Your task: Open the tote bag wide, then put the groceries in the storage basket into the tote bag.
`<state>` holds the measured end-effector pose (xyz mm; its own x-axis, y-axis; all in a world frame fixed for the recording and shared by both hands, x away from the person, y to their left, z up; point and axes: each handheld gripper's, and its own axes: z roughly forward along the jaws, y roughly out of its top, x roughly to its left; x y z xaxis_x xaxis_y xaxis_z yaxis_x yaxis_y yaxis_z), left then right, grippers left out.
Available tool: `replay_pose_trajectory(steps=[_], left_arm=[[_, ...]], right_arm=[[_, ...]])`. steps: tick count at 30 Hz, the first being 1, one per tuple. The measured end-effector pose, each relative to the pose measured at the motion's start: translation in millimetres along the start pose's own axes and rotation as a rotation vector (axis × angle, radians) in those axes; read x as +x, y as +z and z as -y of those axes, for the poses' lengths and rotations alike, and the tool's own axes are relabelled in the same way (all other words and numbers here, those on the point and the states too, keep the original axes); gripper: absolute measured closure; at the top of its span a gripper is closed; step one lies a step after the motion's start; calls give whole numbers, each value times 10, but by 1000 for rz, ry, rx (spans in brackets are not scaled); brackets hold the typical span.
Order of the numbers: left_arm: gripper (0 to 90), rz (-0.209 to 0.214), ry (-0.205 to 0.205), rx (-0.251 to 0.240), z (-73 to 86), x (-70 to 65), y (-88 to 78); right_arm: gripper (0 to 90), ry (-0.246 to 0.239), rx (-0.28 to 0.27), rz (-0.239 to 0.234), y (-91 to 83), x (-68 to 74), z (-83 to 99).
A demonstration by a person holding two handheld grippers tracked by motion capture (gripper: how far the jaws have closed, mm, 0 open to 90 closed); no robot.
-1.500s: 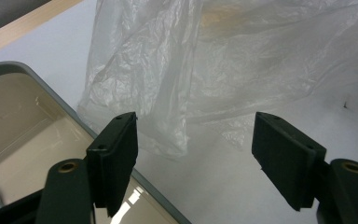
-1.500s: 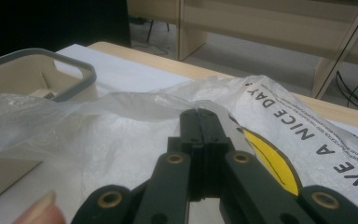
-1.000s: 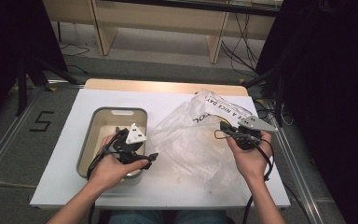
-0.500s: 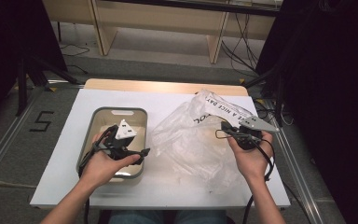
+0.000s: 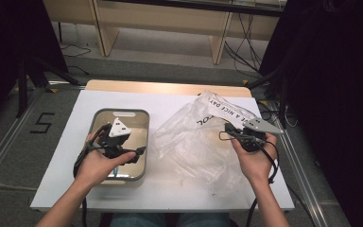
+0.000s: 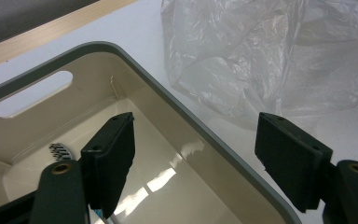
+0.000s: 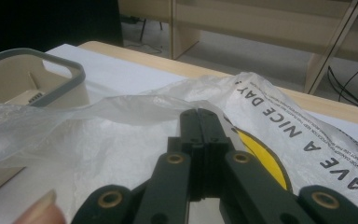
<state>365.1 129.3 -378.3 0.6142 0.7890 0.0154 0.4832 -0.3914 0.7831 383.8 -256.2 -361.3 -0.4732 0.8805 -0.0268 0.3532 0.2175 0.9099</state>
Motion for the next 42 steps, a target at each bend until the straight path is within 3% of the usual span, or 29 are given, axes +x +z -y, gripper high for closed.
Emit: replay_pose_trajectory(steps=[13,17,25,31,36,42], left_arm=[[283,-5,-10,-8,-11,47,-46],[286,-16,-36,7,20,118,-25],[321,-105,-79,101,129,345,135],[338,-148,-117,193,193,491,298],[358,-159,-132,282,203,569,446],[379,-151,-173,357,230,651,644]], right_arm=[[900,6,1,-2,-9,-9,-3],[900,5,3,-4,-6,-10,-10],[900,2,6,-6,2,-1,-1],[900,5,15,-11,-1,8,17],[900,5,17,-10,6,10,12],[900,6,16,-11,6,17,13]])
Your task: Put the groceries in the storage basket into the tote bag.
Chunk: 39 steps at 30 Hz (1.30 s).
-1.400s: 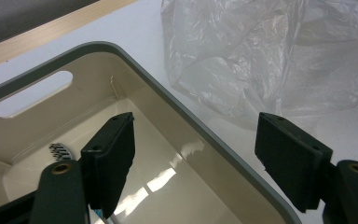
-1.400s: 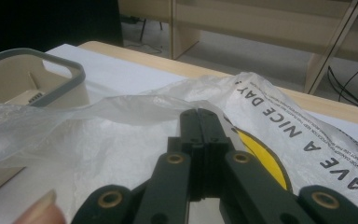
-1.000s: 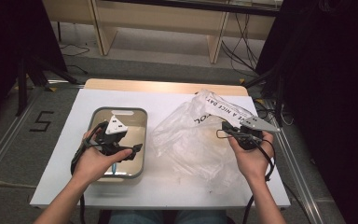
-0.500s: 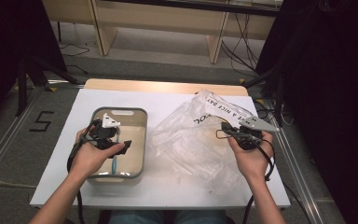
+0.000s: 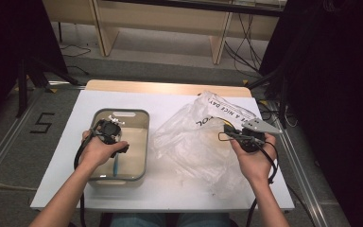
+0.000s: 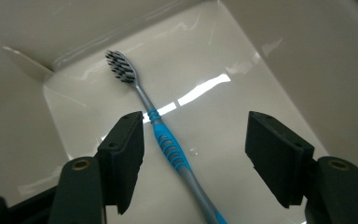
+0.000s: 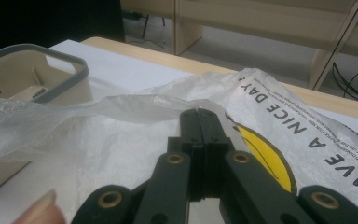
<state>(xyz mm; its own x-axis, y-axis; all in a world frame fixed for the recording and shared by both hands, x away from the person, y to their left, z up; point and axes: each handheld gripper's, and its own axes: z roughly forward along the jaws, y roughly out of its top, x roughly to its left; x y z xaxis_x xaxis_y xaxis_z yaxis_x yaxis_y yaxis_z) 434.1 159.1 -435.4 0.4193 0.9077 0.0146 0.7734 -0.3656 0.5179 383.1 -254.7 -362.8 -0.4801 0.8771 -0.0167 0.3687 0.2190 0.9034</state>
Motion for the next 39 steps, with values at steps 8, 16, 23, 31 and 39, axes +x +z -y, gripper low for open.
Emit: replay_pose_trajectory(steps=[8,16,23,31,39], left_arm=[[411,22,-55,85,3,120,204],[451,45,-81,123,21,180,269],[498,34,-83,154,7,201,296],[556,30,-43,212,-70,170,311],[637,39,-20,251,-122,170,323]], right_arm=[[900,-2,2,-4,5,-6,8],[900,-8,4,-8,16,12,5],[900,-9,13,-13,26,19,8],[900,-8,14,-12,30,27,10],[900,-8,14,-14,32,26,12]])
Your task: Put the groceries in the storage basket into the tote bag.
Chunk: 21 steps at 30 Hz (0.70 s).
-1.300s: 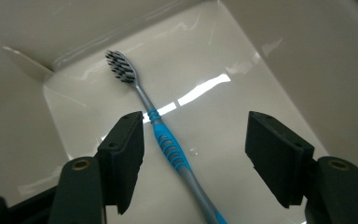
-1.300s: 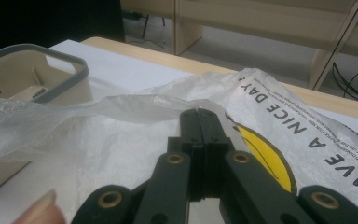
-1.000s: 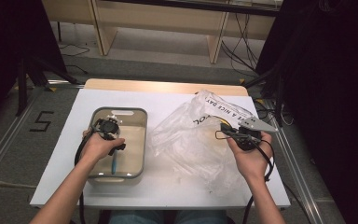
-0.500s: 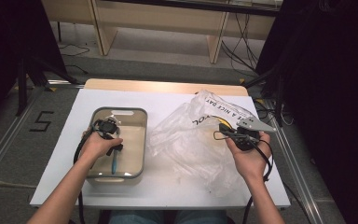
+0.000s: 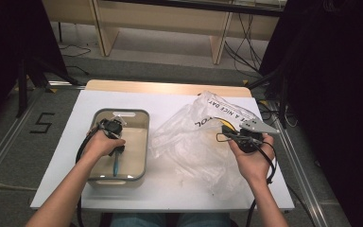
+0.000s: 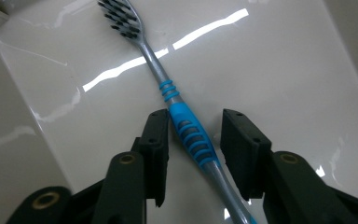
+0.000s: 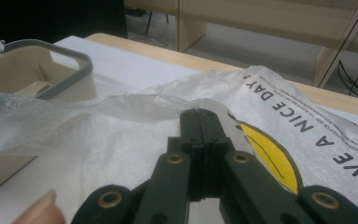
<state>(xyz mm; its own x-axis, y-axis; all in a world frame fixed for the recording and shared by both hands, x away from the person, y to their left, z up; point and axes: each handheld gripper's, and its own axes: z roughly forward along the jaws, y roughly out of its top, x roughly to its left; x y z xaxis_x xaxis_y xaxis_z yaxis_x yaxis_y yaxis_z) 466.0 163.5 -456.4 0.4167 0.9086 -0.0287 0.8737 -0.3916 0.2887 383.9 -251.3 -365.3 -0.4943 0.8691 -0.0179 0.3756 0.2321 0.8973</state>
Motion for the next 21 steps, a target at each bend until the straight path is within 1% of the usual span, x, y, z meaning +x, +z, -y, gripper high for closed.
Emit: replay_pose_trajectory(steps=[12,16,21], left_arm=[[719,-3,8,27,-38,22,2],[741,-4,3,31,-42,22,3],[769,-5,-16,35,-48,20,5]], right_arm=[[900,-2,3,-3,7,9,4],[900,-1,1,-3,7,9,4],[900,-1,1,-2,3,10,3]])
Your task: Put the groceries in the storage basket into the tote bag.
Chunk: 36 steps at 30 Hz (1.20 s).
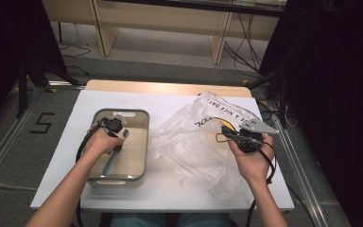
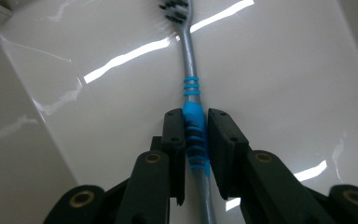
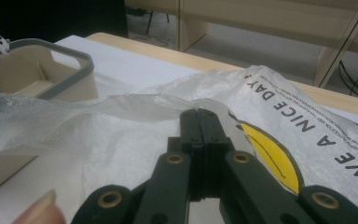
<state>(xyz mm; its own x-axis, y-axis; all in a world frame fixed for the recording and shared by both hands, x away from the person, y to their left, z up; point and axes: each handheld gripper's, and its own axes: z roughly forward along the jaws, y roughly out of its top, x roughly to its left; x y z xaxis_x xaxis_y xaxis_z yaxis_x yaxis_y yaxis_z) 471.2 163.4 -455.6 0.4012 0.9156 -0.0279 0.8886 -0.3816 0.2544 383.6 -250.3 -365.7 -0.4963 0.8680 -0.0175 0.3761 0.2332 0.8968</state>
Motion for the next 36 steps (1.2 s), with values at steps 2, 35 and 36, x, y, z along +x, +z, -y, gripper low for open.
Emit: replay_pose_trajectory(steps=[2,35,36], left_arm=[[777,-1,-7,1,-3,-5,0],[792,1,20,-62,82,-19,-47],[792,0,17,-70,84,-19,-53]], right_arm=[[900,0,-1,-1,3,0,1],[900,-4,1,0,7,6,6],[900,-4,1,1,8,7,6]])
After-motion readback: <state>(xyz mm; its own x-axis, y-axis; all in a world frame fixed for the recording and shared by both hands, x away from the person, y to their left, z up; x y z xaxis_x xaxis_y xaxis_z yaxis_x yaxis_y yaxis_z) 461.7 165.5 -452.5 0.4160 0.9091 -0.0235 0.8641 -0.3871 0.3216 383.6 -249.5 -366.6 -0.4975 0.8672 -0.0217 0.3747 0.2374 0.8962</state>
